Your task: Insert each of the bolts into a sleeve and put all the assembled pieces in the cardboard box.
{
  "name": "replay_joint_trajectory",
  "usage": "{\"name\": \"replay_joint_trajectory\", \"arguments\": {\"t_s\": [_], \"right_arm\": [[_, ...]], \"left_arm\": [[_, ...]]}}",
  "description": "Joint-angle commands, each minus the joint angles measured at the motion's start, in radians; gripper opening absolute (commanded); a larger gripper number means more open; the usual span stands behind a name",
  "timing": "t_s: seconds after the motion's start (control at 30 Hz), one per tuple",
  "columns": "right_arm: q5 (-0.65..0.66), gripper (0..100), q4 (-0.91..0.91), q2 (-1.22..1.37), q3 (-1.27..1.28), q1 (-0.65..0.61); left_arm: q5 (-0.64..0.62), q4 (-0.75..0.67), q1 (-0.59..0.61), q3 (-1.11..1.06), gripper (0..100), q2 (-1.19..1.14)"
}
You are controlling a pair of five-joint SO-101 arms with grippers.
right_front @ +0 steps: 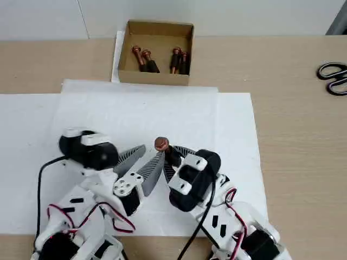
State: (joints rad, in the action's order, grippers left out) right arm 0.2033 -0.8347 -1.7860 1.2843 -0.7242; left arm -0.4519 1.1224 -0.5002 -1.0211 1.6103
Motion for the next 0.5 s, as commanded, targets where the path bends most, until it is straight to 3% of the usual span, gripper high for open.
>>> {"name": "replay_joint_trajectory", "arguments": {"t_s": [0.0, 0.27, 0.47], "right_arm": [[0.011, 0.4, 0.024, -0.008, -0.063, 0.01], [0.011, 0.4, 0.028, -0.008, -0.043, 0.01], [0.011, 0.4, 0.03, -0.008, -0.043, 0.01]], "left_arm": [[-0.034, 0.003, 0.009, 0.091, 14, -0.002], [-0.08, 0.002, 0.011, 0.162, 13, -0.002], [-0.08, 0.005, 0.011, 0.15, 0, -0.002]]}}
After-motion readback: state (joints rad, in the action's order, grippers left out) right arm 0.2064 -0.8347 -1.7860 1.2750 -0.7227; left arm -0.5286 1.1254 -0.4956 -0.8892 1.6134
